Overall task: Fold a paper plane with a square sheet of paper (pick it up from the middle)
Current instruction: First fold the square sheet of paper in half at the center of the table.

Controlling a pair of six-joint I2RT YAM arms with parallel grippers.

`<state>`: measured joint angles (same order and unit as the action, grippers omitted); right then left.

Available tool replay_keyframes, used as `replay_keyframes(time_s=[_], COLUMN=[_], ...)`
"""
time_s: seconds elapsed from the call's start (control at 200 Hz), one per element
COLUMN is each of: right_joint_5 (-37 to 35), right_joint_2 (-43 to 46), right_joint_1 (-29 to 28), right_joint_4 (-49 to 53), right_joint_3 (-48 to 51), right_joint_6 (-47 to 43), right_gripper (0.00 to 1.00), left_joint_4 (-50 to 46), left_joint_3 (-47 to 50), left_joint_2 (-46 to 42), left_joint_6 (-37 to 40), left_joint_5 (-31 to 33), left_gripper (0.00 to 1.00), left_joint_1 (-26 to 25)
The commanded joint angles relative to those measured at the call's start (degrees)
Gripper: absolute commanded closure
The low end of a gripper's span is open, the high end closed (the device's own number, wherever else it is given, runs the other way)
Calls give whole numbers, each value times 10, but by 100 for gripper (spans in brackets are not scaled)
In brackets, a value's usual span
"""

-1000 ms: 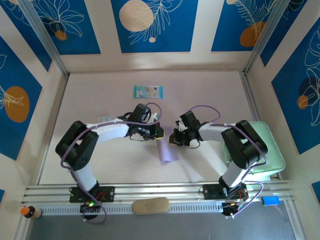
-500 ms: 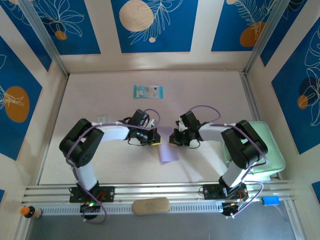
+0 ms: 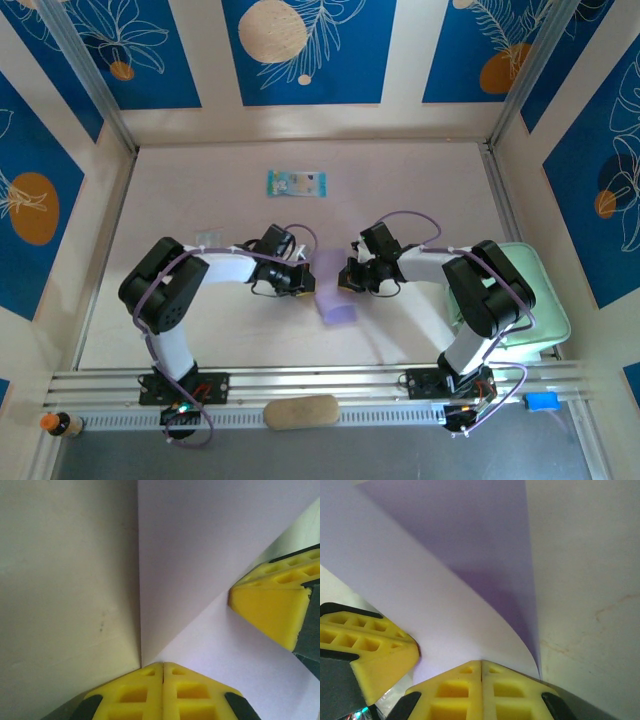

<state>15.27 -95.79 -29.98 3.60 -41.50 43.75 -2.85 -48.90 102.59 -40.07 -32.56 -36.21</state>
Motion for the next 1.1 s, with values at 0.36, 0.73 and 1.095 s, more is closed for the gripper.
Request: replay_keyframes(time_s=[0.36,0.73,1.095], right_joint_5=[-19,-21,-22], right_joint_2=[-11,-9,-9], right_joint_1=[-1,-1,-1], right_joint_4=[51,50,51], right_joint_3=[21,23,24], right_joint_6=[3,4,4], right_gripper=[100,100,100], left_joint_4=[3,11,-4], left_joint_3=[-67,-48,-107], left_joint_2=[51,68,75], left_joint_6=[-18,-13,-8], left_joint_5=[-49,-50,-77], left_gripper=[100,100,100], left_joint_1=[23,49,52])
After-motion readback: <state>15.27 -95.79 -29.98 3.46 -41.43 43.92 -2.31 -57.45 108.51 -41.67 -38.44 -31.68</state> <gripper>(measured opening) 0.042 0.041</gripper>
